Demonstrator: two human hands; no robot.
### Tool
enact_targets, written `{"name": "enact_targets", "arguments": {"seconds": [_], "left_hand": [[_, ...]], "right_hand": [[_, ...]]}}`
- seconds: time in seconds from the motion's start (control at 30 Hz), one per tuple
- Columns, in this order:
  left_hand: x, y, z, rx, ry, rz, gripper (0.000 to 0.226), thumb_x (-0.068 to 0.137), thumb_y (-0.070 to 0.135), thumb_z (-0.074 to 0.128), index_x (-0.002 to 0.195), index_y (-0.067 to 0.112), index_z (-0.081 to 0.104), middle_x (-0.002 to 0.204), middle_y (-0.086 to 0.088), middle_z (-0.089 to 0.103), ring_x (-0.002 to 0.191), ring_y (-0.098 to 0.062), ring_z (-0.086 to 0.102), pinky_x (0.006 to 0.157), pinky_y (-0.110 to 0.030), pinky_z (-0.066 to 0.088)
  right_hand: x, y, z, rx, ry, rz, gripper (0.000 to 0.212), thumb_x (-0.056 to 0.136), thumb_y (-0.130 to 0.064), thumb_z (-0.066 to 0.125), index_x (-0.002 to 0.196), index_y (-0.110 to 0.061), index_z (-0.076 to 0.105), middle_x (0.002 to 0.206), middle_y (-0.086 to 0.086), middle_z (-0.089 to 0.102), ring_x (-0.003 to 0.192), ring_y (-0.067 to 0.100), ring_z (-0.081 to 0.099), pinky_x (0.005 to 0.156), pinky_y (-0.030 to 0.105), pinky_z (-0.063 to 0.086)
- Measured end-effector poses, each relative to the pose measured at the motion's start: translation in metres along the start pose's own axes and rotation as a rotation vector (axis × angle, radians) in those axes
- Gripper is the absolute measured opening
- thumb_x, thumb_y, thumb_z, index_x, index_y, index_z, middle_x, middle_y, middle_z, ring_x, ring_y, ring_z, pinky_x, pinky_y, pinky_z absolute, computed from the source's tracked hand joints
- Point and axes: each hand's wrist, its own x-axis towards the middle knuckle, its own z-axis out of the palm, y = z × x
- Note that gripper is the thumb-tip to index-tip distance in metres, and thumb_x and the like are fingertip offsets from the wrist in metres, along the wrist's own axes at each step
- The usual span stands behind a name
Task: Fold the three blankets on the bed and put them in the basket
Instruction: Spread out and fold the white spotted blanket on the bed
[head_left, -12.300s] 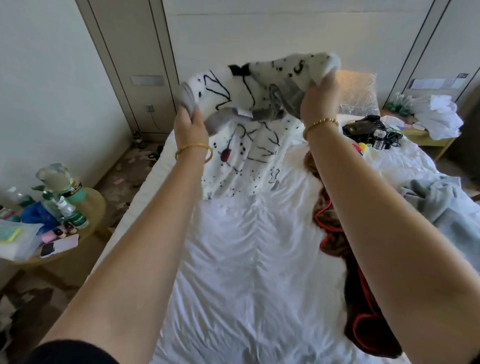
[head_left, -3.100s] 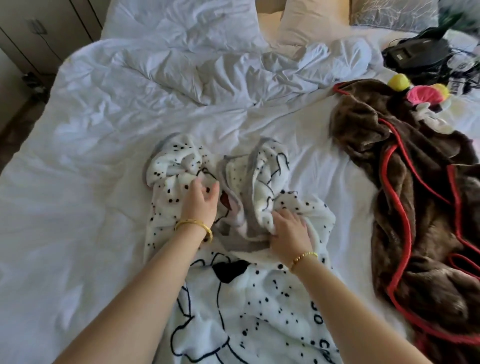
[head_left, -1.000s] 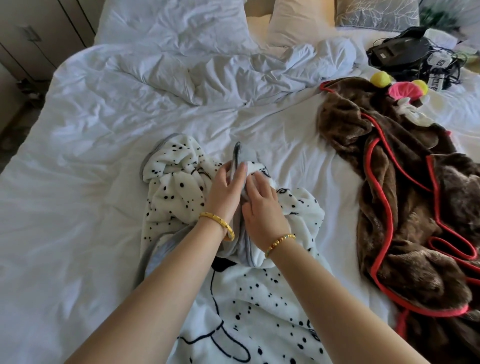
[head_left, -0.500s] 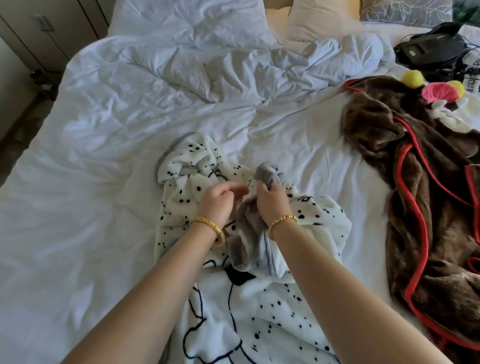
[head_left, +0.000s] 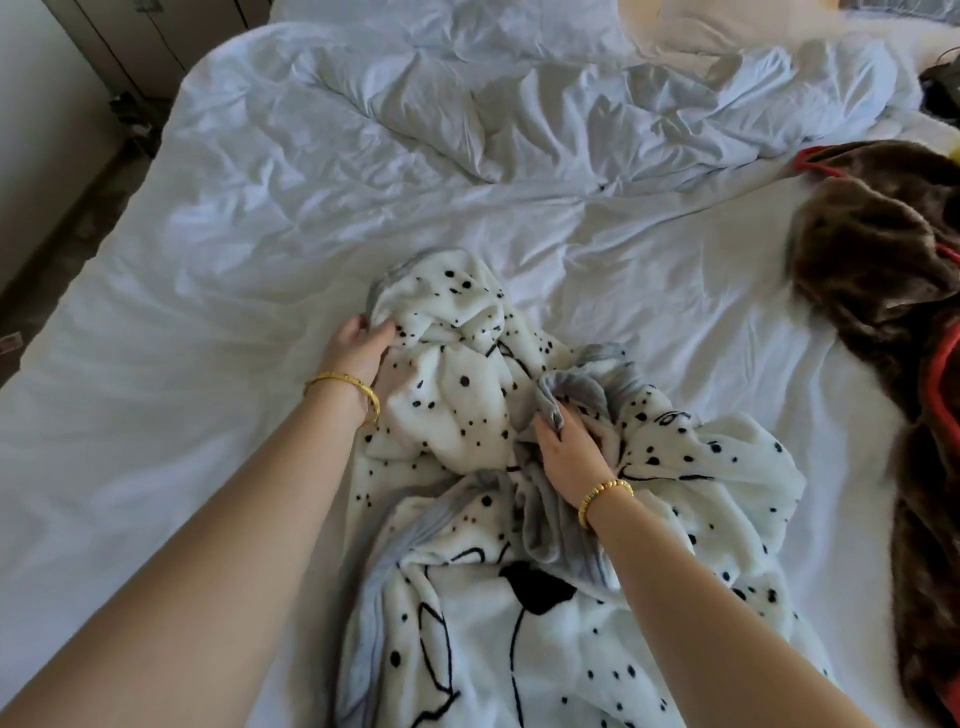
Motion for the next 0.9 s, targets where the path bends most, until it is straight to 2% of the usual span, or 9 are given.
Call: {"name": "enact_targets", "arguments": {"seconds": [0.1, 0.2, 0.27, 0.37, 0.47, 0.57, 0.67, 0.8, 0.9], "left_hand": [[-0.005, 0.025, 0.004, -0.042, 0.031, 0.08, 0.016, 0.086, 0.015, 0.059, 0.082, 0.027, 0.05, 0.099, -0.007, 0.061, 0.1, -0.033, 0.063, 0.087, -0.049, 0.053], [-0.019, 0.066, 0.006, -0.32, -0.003, 0.232, 0.031, 0.086, -0.007, 0.049, 0.085, 0.024, 0.048, 0.095, 0.001, 0.056, 0.094, -0.02, 0.059, 0.073, -0.028, 0.052], [-0.035, 0.094, 0.009, -0.421, -0.111, 0.312, 0.037, 0.083, -0.015, 0.042, 0.086, 0.021, 0.051, 0.095, -0.004, 0.056, 0.09, -0.019, 0.056, 0.075, -0.028, 0.047], [-0.062, 0.115, 0.024, 0.0, -0.183, 0.393, 0.031, 0.084, -0.006, 0.047, 0.097, 0.02, 0.056, 0.113, -0.008, 0.056, 0.099, -0.023, 0.058, 0.091, -0.035, 0.049], [-0.088, 0.106, 0.038, 0.512, -0.109, 0.391, 0.038, 0.09, 0.002, 0.037, 0.12, 0.017, 0.056, 0.125, -0.014, 0.053, 0.108, -0.031, 0.056, 0.098, -0.036, 0.046], [-0.112, 0.093, 0.036, 0.682, -0.157, 0.291, 0.041, 0.094, 0.005, 0.033, 0.131, 0.017, 0.049, 0.132, -0.017, 0.05, 0.114, -0.035, 0.053, 0.099, -0.039, 0.044], [-0.13, 0.081, 0.026, 0.564, -0.248, 0.217, 0.034, 0.094, 0.02, 0.049, 0.127, 0.013, 0.051, 0.124, -0.012, 0.057, 0.112, -0.032, 0.056, 0.097, -0.043, 0.046], [-0.158, 0.069, 0.016, 0.26, -0.407, 0.187, 0.009, 0.089, 0.034, 0.058, 0.091, 0.028, 0.065, 0.096, 0.007, 0.068, 0.098, -0.017, 0.065, 0.085, -0.027, 0.052], [-0.162, 0.063, 0.01, 0.316, -0.297, 0.334, 0.02, 0.092, 0.021, 0.054, 0.077, 0.032, 0.06, 0.082, 0.014, 0.062, 0.08, -0.008, 0.062, 0.072, -0.02, 0.05]], "right_hand": [[-0.004, 0.001, -0.001, 0.085, 0.02, 0.006, 0.04, 0.1, -0.024, 0.037, 0.139, -0.017, 0.039, 0.139, -0.003, 0.043, 0.126, 0.004, 0.035, 0.101, 0.012, 0.022], [-0.014, -0.005, -0.007, 0.125, 0.089, 0.044, 0.038, 0.1, -0.028, 0.034, 0.136, -0.02, 0.042, 0.122, -0.006, 0.051, 0.112, 0.005, 0.045, 0.09, 0.016, 0.033], [-0.018, -0.018, -0.02, 0.124, 0.223, 0.104, 0.033, 0.1, -0.028, 0.033, 0.127, -0.015, 0.047, 0.098, -0.002, 0.055, 0.093, 0.016, 0.054, 0.073, 0.021, 0.037], [-0.015, -0.058, -0.054, 0.132, 0.524, 0.141, 0.023, 0.1, -0.025, 0.032, 0.088, -0.012, 0.047, 0.079, 0.004, 0.052, 0.075, 0.026, 0.051, 0.056, 0.028, 0.031], [-0.016, -0.114, -0.094, 0.062, 0.723, -0.003, 0.038, 0.099, -0.025, 0.035, 0.062, -0.022, 0.028, 0.086, 0.009, 0.048, 0.078, 0.021, 0.042, 0.063, 0.025, 0.025], [-0.03, -0.148, -0.102, 0.058, 0.686, -0.123, 0.039, 0.097, -0.024, 0.04, 0.06, -0.018, 0.031, 0.079, 0.009, 0.046, 0.07, 0.023, 0.039, 0.053, 0.027, 0.016], [-0.053, -0.149, -0.079, 0.021, 0.531, -0.165, 0.024, 0.093, -0.013, 0.043, 0.071, -0.007, 0.046, 0.084, 0.006, 0.044, 0.071, 0.023, 0.044, 0.057, 0.026, 0.03], [-0.074, -0.126, -0.043, -0.113, 0.379, -0.209, 0.014, 0.088, -0.004, 0.044, 0.092, 0.003, 0.056, 0.102, 0.015, 0.05, 0.087, 0.029, 0.049, 0.079, 0.034, 0.043], [-0.081, -0.116, -0.028, -0.164, 0.338, -0.25, 0.008, 0.088, -0.004, 0.043, 0.083, -0.003, 0.05, 0.098, 0.012, 0.05, 0.082, 0.024, 0.044, 0.066, 0.021, 0.03]]}}
